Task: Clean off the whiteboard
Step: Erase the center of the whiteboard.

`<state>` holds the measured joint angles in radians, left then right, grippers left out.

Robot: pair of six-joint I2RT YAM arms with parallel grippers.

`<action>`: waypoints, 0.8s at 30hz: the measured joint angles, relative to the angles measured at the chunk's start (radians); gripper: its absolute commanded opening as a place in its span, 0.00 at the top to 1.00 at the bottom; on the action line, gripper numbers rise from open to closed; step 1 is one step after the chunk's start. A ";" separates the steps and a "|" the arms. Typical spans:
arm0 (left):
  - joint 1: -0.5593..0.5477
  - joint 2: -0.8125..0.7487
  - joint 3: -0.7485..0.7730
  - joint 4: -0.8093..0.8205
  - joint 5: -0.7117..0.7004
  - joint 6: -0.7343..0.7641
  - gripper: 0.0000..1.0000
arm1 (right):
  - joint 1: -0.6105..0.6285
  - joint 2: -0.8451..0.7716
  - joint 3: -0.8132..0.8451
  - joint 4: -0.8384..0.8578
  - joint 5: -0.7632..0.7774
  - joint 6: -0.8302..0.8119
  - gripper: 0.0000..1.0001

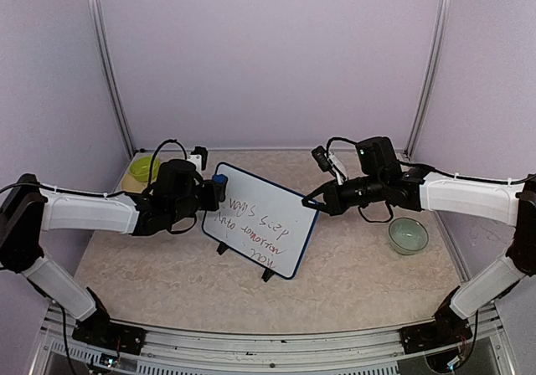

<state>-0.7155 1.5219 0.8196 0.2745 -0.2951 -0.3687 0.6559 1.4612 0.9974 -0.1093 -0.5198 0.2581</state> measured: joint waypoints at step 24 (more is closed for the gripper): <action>0.004 -0.029 -0.127 -0.019 0.000 -0.034 0.83 | 0.000 0.001 0.000 0.002 -0.003 0.005 1.00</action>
<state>-0.7116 1.4929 0.6922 0.2554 -0.2955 -0.4026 0.6559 1.4624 0.9974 -0.1074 -0.5232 0.2626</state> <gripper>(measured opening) 0.188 0.050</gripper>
